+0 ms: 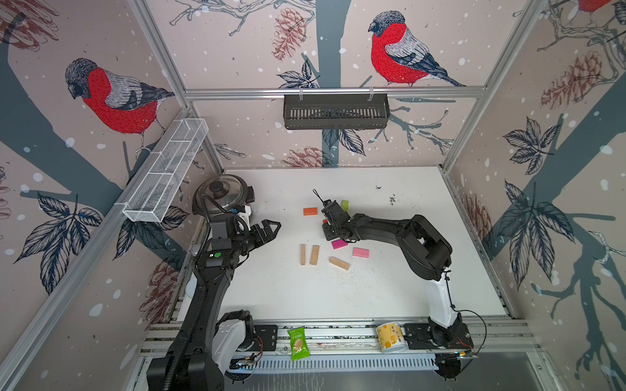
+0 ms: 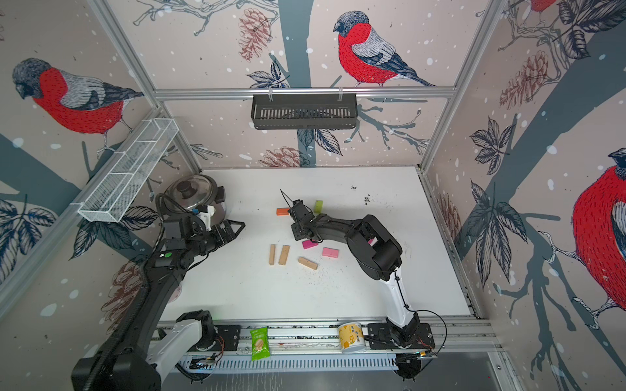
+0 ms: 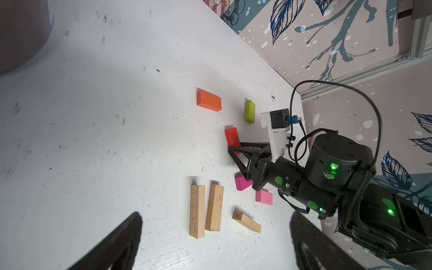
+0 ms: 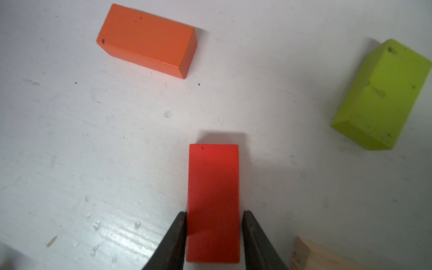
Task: Assemble the letter p with building blocks
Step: Assemble the building block at the center of the board.
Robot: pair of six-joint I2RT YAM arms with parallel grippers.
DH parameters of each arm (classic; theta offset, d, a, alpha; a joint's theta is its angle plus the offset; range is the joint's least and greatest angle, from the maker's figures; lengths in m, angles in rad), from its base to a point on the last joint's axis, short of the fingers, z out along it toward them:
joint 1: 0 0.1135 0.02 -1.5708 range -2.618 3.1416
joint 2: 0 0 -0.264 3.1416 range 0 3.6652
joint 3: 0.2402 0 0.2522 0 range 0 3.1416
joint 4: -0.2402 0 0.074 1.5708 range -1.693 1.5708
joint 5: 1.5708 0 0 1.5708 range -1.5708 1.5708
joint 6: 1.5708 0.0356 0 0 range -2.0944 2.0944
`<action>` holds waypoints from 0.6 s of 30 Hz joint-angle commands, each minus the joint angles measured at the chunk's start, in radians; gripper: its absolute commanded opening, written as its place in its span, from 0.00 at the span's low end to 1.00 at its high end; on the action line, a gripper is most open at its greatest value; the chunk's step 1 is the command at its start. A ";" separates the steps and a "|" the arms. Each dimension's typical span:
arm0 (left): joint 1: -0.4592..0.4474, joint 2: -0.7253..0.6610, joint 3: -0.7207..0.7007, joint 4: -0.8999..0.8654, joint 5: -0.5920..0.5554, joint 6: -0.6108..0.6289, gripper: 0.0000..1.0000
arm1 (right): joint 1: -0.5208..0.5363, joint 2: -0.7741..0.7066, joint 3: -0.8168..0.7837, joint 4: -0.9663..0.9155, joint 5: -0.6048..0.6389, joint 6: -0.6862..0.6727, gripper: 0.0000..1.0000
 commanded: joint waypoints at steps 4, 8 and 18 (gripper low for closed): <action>0.002 -0.005 -0.001 0.028 0.025 0.005 0.97 | 0.002 0.009 -0.009 -0.137 -0.015 0.029 0.36; 0.002 -0.011 -0.003 0.031 0.028 0.004 0.97 | 0.004 0.005 -0.001 -0.134 -0.023 0.032 0.32; 0.002 -0.018 -0.006 0.035 0.032 0.000 0.97 | -0.045 0.075 0.126 -0.149 -0.064 0.075 0.22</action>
